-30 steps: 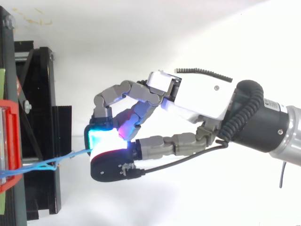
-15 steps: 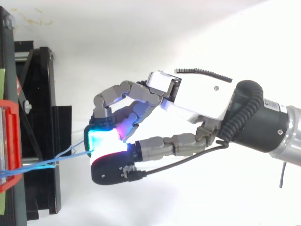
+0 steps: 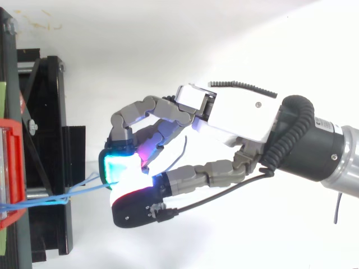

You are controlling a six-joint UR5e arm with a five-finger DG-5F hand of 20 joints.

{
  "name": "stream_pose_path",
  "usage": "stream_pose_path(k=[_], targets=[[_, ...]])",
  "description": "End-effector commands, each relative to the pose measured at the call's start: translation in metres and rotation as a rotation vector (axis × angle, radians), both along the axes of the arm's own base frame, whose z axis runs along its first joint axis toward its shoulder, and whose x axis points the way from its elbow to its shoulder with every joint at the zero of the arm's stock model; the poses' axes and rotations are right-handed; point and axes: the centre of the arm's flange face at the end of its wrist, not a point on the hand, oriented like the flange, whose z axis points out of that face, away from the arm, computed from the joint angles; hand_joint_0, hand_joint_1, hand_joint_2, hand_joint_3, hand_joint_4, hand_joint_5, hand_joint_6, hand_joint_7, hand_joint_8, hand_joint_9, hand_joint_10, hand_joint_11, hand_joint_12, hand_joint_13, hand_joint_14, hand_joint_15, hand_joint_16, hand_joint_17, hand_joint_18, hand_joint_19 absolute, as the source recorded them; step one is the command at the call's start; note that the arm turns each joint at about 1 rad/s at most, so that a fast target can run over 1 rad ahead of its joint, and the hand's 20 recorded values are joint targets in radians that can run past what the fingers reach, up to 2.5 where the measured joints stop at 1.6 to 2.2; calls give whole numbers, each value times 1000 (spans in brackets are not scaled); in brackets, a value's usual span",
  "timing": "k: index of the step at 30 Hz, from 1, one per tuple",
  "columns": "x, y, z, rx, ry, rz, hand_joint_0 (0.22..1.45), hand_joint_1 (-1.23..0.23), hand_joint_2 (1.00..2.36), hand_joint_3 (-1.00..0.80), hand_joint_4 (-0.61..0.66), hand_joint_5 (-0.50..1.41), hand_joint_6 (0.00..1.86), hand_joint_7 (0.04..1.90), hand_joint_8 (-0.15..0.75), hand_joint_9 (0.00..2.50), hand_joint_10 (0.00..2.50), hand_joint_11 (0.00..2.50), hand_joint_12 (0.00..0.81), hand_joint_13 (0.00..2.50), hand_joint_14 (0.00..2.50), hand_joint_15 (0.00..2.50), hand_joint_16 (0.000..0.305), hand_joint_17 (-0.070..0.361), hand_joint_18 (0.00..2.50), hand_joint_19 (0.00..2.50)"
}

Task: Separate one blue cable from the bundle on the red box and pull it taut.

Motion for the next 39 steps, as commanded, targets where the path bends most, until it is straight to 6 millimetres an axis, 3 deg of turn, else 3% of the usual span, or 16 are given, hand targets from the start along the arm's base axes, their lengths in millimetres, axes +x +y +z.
stream_pose_path(k=[1,17,23,28,30,39], targets=[[0,0,0,0,-1,0,670,-825,1020,-147,-195,-179,911,1244,323,1055,18,664,380,738,13,350,45,100,651,424],[-1,0,0,-2,8,0,669,-816,1011,-51,-180,-157,913,1270,355,1147,17,666,407,796,11,348,50,112,724,405],[-15,1,-7,-22,138,56,666,-816,1010,-30,-168,-152,911,1276,361,1166,17,681,412,809,11,347,51,114,742,407],[-22,5,7,-6,166,115,667,-820,1007,-27,-167,-149,911,1272,365,1181,19,666,416,816,12,340,52,116,754,402],[-30,3,29,-4,175,122,667,-822,1007,-24,-165,-149,911,1273,369,1182,16,666,419,820,11,341,52,117,759,408],[-44,-3,59,-7,194,119,667,-827,1005,-13,-163,-145,909,1278,371,1190,16,660,424,832,10,340,53,119,775,404]])
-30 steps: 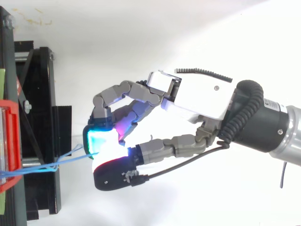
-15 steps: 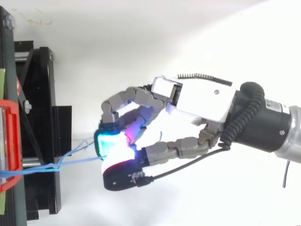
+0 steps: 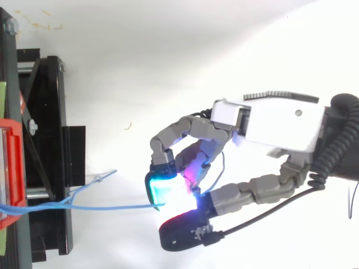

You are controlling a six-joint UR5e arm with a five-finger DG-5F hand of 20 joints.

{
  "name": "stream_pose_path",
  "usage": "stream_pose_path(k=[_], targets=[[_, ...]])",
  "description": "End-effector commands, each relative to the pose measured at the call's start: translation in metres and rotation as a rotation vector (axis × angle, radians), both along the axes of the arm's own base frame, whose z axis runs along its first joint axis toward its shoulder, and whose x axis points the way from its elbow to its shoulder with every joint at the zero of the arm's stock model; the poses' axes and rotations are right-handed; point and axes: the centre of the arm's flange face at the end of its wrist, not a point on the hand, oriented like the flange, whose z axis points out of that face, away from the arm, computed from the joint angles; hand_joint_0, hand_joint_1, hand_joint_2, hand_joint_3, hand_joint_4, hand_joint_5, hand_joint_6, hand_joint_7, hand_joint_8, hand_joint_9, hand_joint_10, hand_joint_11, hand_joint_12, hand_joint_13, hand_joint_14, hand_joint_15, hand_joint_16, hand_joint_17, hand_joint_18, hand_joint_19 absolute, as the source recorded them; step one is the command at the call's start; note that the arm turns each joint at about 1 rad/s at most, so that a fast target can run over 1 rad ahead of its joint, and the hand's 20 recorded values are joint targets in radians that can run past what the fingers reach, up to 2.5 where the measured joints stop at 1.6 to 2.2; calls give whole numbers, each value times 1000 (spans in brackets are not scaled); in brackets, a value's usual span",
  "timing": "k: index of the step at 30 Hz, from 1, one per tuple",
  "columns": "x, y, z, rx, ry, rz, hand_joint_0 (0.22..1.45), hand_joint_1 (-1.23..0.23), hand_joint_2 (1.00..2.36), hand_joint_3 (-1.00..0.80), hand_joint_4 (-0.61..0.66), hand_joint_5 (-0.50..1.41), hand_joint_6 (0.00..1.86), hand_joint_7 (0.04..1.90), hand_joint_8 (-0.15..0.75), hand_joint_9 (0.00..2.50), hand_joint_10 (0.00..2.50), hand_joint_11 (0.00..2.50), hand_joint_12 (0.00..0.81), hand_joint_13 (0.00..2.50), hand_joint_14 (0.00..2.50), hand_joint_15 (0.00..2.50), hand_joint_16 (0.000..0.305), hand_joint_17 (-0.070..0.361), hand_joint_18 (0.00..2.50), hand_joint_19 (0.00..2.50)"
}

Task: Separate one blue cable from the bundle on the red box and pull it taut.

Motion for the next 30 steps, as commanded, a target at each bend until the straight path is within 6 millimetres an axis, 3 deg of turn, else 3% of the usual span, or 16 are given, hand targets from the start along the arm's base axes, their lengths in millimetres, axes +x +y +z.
stream_pose_path(k=[1,4,30], targets=[[-4,-2,13,1,-8,-3,666,-826,1006,-7,-162,-145,909,1278,372,1191,14,657,426,834,10,343,53,119,778,404],[-6,-3,21,5,-20,-6,667,-828,1005,-7,-163,-144,908,1287,371,1195,14,666,426,835,10,340,53,119,781,403],[-5,-4,21,-9,-21,-5,668,-832,1001,18,-156,-139,909,1287,383,1213,14,658,434,848,11,349,54,121,802,399]])
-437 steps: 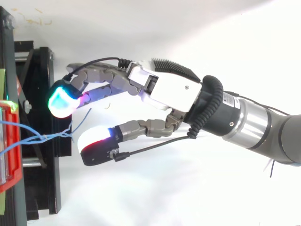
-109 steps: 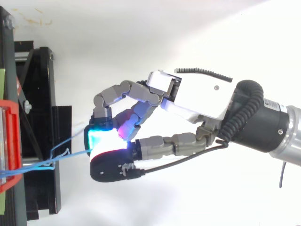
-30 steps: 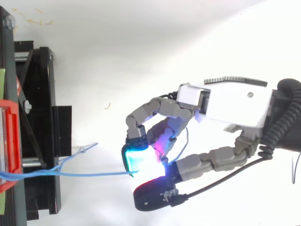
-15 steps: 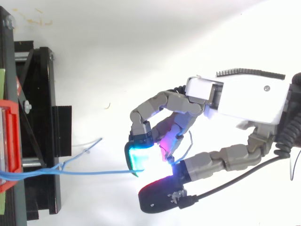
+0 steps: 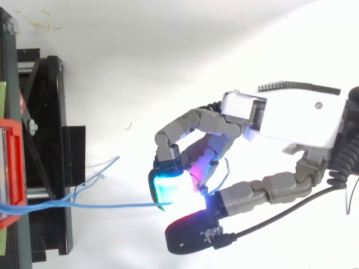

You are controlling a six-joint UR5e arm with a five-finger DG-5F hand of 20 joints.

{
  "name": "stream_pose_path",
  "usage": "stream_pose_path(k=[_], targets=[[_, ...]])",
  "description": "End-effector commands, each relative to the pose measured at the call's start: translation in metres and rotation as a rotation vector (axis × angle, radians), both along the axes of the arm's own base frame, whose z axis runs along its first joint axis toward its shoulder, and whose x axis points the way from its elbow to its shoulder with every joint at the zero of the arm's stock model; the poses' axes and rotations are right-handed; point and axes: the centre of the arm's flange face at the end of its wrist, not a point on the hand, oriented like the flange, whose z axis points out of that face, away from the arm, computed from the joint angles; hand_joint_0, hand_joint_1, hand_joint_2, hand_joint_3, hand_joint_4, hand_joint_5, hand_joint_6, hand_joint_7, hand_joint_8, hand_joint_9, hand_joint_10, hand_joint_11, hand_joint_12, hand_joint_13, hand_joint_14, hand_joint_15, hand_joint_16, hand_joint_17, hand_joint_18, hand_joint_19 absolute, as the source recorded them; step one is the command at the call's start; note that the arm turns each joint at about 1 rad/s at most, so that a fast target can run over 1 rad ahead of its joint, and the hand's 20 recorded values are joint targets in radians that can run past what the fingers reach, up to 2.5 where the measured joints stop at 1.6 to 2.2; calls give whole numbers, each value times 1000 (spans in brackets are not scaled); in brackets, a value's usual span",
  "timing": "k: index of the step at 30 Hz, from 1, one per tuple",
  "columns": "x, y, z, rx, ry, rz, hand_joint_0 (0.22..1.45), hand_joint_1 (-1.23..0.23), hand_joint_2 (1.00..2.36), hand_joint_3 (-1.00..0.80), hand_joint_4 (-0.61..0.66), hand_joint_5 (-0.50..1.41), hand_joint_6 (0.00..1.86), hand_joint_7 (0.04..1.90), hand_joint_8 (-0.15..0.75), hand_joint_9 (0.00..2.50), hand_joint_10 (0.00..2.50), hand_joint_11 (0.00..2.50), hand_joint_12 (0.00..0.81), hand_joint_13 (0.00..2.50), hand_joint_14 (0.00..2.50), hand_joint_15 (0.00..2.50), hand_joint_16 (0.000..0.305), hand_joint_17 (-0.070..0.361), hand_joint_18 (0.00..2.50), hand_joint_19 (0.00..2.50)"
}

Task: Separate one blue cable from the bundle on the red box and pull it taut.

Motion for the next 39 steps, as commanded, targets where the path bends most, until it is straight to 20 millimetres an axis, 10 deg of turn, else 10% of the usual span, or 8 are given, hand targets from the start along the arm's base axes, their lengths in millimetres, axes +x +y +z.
stream_pose_path(k=[1,39], targets=[[0,0,1,0,-2,0,668,-833,1001,18,-154,-139,909,1290,383,1211,17,660,435,850,10,342,54,121,801,402],[0,0,0,0,0,0,669,-835,1000,18,-155,-136,908,1274,394,1239,16,659,434,870,10,348,54,122,827,400]])
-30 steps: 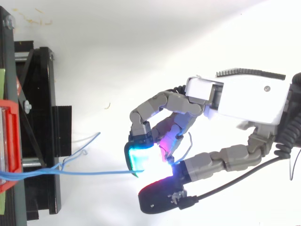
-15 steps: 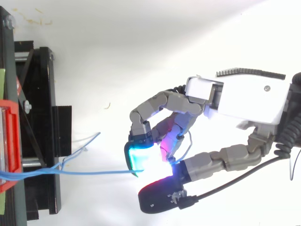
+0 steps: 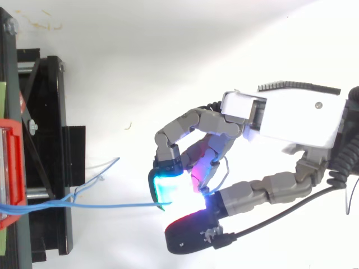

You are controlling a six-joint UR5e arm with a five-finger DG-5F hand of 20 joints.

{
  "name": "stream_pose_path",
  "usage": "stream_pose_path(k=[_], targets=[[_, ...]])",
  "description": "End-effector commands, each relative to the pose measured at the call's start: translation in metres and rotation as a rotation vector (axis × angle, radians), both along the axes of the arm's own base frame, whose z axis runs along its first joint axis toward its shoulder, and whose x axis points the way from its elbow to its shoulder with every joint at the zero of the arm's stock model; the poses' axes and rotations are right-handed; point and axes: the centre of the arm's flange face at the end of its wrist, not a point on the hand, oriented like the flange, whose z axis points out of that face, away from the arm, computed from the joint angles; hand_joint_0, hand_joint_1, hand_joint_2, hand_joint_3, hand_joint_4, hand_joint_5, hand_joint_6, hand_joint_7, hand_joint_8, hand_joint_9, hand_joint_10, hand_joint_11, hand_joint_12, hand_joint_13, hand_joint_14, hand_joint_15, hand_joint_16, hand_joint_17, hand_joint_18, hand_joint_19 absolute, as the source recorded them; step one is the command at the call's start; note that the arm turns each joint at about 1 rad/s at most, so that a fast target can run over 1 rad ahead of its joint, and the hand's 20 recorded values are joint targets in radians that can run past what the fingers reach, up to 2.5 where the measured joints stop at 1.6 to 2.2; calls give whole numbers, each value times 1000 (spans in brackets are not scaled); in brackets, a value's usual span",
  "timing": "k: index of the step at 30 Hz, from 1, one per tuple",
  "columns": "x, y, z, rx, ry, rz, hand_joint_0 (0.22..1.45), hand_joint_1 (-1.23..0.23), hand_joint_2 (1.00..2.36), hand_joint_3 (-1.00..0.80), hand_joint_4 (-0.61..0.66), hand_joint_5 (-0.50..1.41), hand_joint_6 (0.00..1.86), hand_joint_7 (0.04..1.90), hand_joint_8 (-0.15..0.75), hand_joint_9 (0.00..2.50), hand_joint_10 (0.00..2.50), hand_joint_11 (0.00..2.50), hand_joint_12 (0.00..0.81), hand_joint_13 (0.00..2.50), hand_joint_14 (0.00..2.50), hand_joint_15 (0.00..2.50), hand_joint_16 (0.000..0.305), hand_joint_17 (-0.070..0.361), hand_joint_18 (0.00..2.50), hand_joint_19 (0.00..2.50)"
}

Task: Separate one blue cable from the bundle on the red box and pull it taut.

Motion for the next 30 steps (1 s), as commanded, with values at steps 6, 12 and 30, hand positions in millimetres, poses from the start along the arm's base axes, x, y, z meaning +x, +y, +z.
stream_pose_path(k=[6,12,30], targets=[[0,0,0,0,0,1,669,-834,1000,18,-152,-136,908,1282,392,1238,16,669,438,871,12,348,54,122,832,399],[0,0,0,0,0,-1,668,-835,1000,18,-153,-136,908,1273,393,1240,16,665,436,875,11,352,54,122,840,400],[0,0,1,0,-1,1,668,-834,1000,21,-156,-136,908,1276,395,1241,14,657,439,876,12,346,54,122,844,398]])
